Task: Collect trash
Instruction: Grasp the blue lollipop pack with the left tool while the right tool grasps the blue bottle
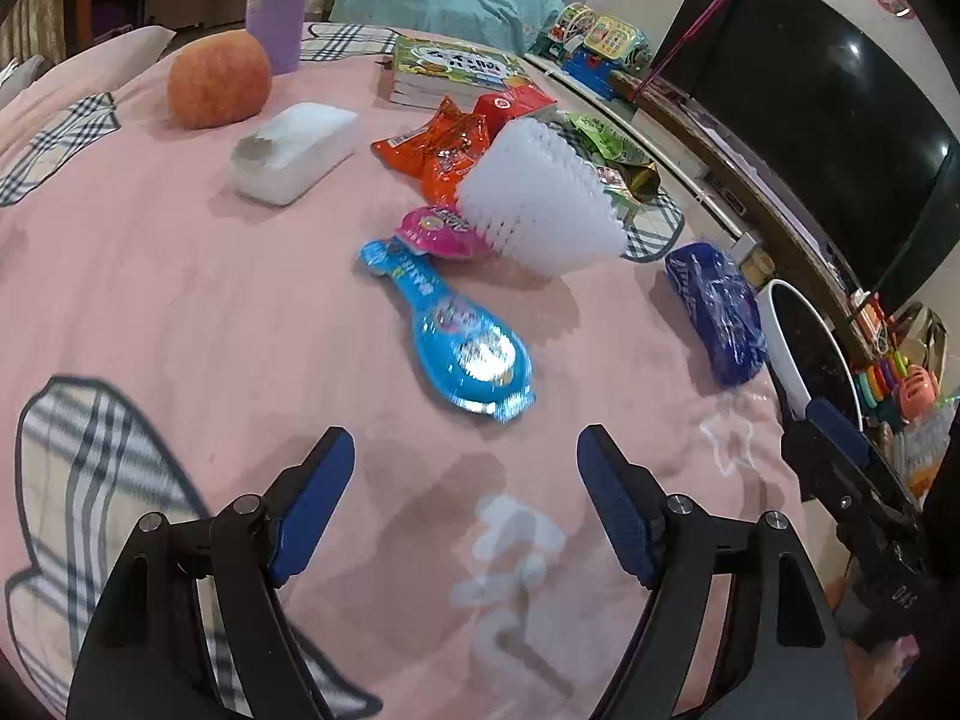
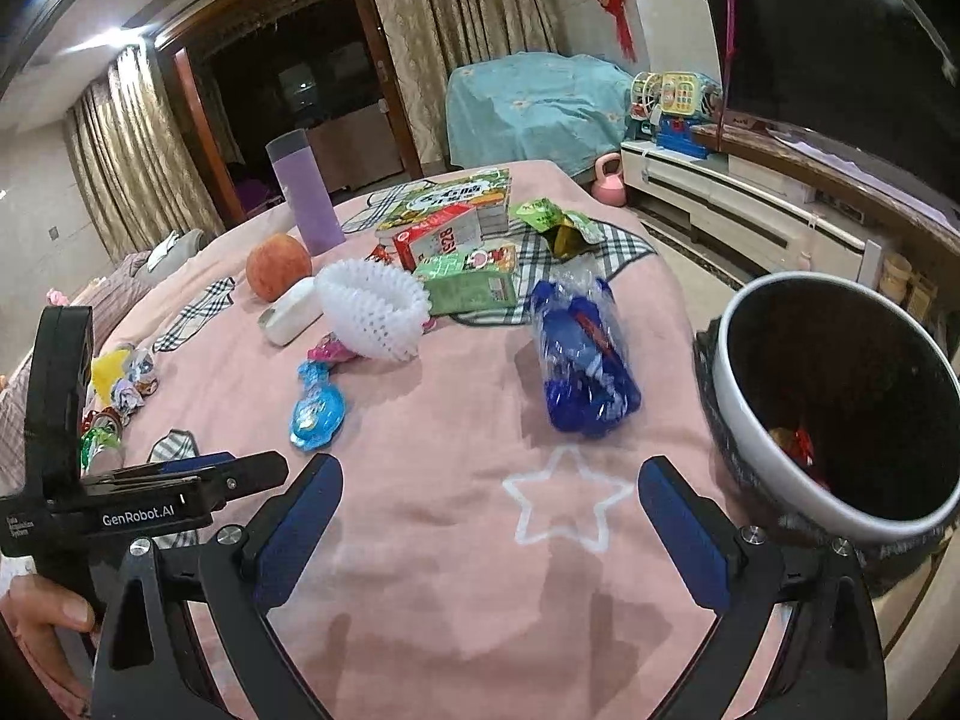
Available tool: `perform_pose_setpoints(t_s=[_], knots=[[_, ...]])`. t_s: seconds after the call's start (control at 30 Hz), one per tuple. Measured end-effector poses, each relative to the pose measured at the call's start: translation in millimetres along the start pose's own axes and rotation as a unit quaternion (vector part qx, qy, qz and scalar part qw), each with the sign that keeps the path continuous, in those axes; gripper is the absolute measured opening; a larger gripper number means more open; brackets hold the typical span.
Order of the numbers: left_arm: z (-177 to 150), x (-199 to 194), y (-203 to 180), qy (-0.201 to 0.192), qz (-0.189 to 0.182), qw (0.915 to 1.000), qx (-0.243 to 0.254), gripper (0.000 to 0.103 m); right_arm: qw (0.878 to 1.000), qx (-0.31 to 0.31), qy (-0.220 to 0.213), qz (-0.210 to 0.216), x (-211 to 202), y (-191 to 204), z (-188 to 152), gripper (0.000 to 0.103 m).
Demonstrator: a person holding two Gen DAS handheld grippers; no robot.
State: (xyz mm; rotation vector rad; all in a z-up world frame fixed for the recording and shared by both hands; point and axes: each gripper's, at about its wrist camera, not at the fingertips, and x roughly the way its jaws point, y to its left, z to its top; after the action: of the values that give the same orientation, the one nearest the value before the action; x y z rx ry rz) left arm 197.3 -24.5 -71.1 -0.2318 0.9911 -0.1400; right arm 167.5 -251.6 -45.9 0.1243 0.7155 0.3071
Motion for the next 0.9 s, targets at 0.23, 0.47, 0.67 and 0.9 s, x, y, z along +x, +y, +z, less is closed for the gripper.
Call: perform_pose_setpoints(t_s=[0.23,0.47,0.67,0.9], knots=[[21,27,-8,0.017,0.031,0.9992,0.02,0.079,1.0,-0.007,-0.003,-0.005,22,-12,21,0.099],[28,40,-12,0.003,0.063,0.9968,0.048,0.067,0.998,-0.011,0.039,-0.042,56,-22,34,0.079],[26,34,3,-0.009,0.042,0.9981,0.045,0.05,0.997,-0.009,0.055,-0.054,69,-25,24,0.04],[5,12,10,-0.001,-0.004,0.9991,0.043,0.05,0.999,0.022,0.046,-0.009,47,-21,9,0.035]])
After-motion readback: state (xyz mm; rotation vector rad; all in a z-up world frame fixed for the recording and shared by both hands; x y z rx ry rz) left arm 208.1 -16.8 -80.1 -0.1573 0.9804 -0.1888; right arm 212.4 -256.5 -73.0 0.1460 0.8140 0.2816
